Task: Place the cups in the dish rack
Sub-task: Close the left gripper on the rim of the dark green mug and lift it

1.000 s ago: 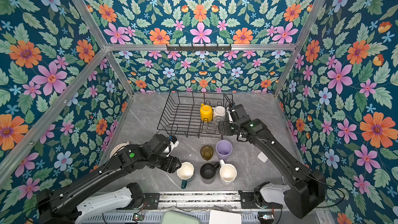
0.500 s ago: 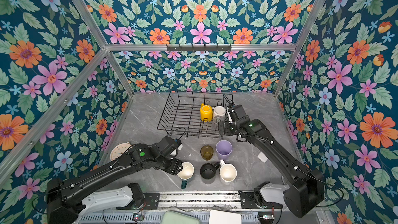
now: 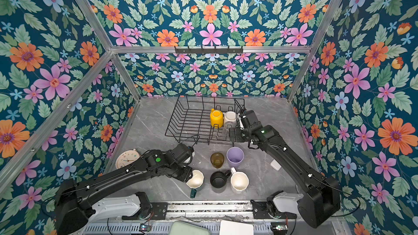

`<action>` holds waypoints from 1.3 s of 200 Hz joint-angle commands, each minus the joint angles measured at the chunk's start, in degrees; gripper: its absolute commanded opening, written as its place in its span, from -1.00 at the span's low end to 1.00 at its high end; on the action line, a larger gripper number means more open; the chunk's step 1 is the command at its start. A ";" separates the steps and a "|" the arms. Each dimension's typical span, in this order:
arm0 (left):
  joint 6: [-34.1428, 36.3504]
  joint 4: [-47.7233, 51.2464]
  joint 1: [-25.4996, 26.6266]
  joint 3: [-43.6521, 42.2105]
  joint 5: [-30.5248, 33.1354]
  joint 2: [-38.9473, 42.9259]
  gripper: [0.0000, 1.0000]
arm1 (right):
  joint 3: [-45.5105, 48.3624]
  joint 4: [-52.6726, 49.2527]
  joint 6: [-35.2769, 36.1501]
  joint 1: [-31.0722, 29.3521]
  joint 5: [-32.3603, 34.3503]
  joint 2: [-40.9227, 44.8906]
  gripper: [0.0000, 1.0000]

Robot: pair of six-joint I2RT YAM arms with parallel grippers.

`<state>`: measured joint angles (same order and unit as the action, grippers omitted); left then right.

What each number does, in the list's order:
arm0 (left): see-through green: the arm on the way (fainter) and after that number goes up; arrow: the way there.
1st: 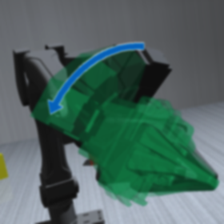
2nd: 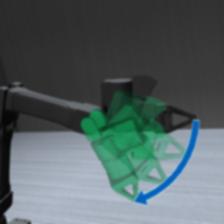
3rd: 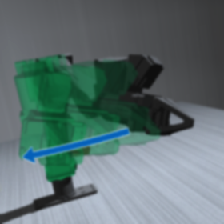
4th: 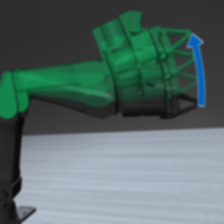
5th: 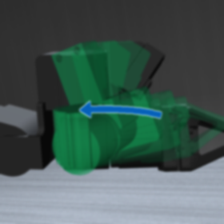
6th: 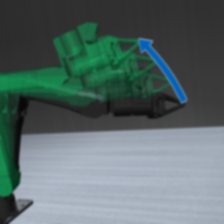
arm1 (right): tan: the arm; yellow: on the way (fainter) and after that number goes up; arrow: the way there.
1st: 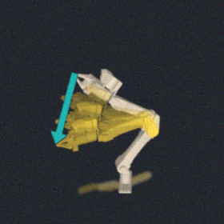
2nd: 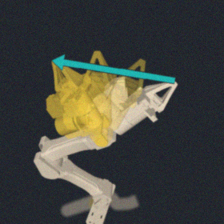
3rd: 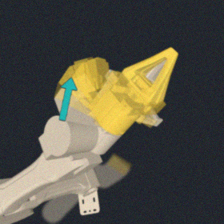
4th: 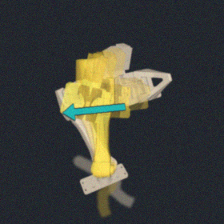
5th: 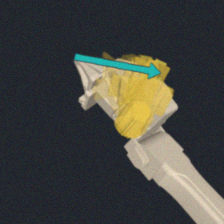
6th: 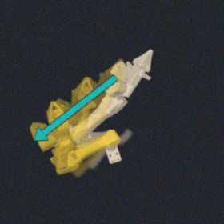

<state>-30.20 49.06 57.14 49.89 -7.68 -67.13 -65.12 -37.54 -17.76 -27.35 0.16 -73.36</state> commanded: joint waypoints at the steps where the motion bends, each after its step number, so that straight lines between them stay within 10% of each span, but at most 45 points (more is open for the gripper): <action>1: -0.03 -2.29 0.24 0.47 0.41 -0.86 -0.13 | 0.00 0.02 0.39 0.00 0.26 -0.03 0.98; 181: 0.40 0.62 1.65 1.74 3.09 -1.96 -1.00 | 0.96 0.19 0.48 -0.06 0.70 0.14 0.98; 260: 6.68 7.62 1.57 13.38 19.93 5.68 -1.00 | 0.08 0.97 0.10 -0.05 -2.59 1.84 0.98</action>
<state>-27.24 57.19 58.74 60.16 5.63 -63.33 -64.66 -37.45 -17.58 -27.35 -0.30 -72.58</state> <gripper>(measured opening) 0.086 0.988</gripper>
